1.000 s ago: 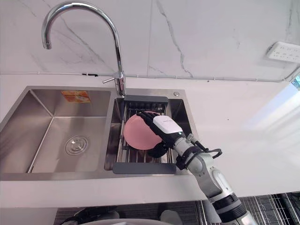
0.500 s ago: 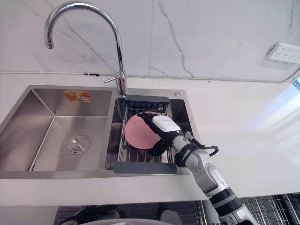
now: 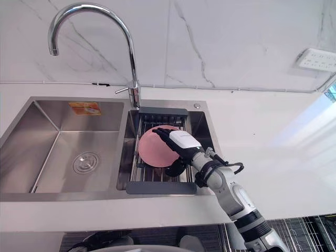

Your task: Walk over to the sink, pick up the cup, carry it to the dishwasher, place the cup inside the dishwasher, then close the dishwasher door

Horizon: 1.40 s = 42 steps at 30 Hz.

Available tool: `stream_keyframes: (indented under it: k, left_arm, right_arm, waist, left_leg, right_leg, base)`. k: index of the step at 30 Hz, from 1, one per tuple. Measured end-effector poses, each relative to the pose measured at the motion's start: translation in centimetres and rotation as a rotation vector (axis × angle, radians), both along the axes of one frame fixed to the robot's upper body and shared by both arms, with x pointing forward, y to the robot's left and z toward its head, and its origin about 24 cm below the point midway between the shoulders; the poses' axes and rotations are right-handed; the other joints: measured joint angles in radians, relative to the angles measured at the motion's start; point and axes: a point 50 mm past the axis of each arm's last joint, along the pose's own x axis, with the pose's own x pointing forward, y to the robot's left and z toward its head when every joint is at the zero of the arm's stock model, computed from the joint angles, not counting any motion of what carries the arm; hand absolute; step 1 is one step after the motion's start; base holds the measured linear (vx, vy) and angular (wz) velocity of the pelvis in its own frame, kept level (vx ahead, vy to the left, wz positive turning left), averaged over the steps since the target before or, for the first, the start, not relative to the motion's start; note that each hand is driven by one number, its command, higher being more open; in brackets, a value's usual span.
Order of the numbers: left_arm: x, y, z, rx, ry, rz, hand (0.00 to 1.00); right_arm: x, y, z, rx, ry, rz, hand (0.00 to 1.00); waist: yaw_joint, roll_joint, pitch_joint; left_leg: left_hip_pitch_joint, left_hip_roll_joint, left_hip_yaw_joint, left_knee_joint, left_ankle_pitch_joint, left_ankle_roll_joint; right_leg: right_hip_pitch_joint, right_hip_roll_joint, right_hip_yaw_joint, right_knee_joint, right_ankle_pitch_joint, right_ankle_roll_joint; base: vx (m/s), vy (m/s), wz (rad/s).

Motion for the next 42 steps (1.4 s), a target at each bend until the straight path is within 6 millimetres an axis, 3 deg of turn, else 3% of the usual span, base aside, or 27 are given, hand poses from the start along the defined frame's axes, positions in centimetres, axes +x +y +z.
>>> stream_keyframes:
  k: [15,23,42]
  left_arm:
    - [0.4,0.1,0.1,0.004,0.002,-0.02,1.0]
    - [0.7,-0.1,0.1,0.003,-0.001,-0.032,1.0]
    - [0.9,-0.3,0.1,-0.006,-0.006,-0.047,1.0]
  right_arm:
    - [-0.1,-0.1,-0.3,-0.029,0.035,0.007,1.0]
    - [0.3,-0.6,-0.4,-0.058,-0.133,-0.066,1.0]
    - [0.6,-1.9,-2.5,-0.034,-0.295,-0.167,1.0]
  waist:
    - [0.0,0.011,0.007]
    - [0.001,0.018,0.01]
    - [-0.001,0.033,0.011]
  left_leg:
    - [-0.009,0.005,0.005,0.022,-0.007,-0.002]
    - [-0.02,0.007,0.0,0.036,-0.014,-0.003]
    - [-0.034,0.001,-0.029,0.029,0.005,0.003]
  right_leg:
    - [-0.002,0.001,0.002,0.004,0.0,0.0]
    - [-0.005,0.001,-0.004,0.004,0.0,0.0]
    - [-0.005,-0.003,-0.035,0.003,-0.003,-0.003]
  base:
    - [-0.01,0.0,0.0]
    - [-0.01,0.001,0.0]
    - [-0.01,-0.006,0.04]
